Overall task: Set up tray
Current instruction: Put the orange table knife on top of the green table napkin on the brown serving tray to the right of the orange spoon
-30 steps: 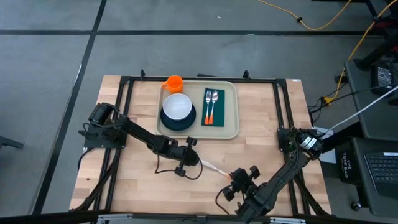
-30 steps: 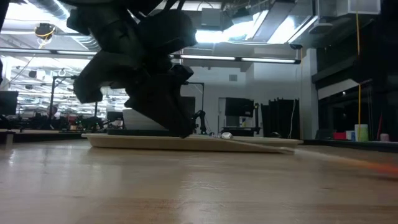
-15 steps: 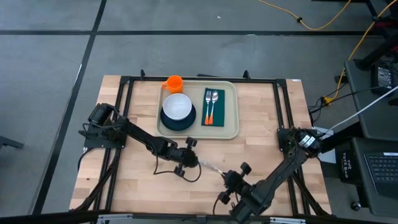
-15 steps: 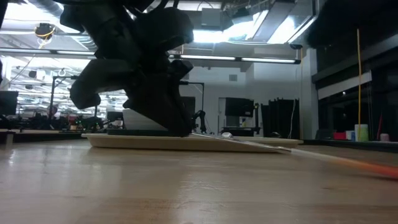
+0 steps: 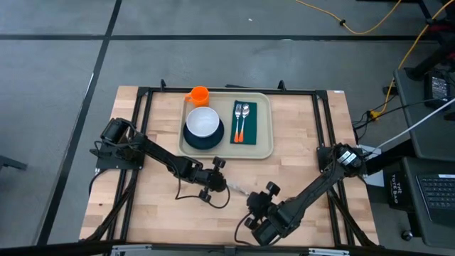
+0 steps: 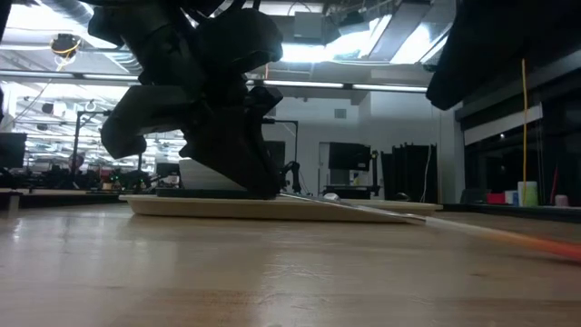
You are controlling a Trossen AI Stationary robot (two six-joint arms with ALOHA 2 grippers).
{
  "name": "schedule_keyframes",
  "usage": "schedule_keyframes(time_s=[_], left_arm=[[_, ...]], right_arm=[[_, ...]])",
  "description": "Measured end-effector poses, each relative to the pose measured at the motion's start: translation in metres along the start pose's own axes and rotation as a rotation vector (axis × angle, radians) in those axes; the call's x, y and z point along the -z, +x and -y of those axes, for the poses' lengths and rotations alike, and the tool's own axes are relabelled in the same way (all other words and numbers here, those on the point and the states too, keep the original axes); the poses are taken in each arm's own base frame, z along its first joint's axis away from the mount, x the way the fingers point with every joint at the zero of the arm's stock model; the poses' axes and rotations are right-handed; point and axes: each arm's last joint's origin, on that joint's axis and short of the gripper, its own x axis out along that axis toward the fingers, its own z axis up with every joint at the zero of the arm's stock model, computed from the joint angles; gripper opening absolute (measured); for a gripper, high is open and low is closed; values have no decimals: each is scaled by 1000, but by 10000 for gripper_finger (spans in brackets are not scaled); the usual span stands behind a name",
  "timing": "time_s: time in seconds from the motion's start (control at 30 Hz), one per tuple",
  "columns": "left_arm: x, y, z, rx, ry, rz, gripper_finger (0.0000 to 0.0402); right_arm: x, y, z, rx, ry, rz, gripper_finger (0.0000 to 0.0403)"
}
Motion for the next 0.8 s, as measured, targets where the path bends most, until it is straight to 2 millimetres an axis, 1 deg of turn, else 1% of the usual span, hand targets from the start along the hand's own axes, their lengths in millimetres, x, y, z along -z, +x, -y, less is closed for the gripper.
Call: schedule_keyframes(time_s=[0.2, 0.33, 0.43, 0.63, 0.8], left_arm=[[0, 0, 0, 2, 0, 1, 13], [0, 0, 0, 2, 0, 2, 13], [0, 0, 0, 3, 0, 2, 13], [0, 0, 0, 3, 0, 1, 13], [0, 0, 0, 3, 0, 1, 13]], right_arm=[[-4, 3, 2, 4, -48, -7, 190], [-1, 8, 4, 16, -112, -12, 225], [3, 13, 4, 10, -115, -19, 235], [14, 25, 5, -23, -114, -44, 237], [18, 39, 8, -36, -132, -37, 237]])
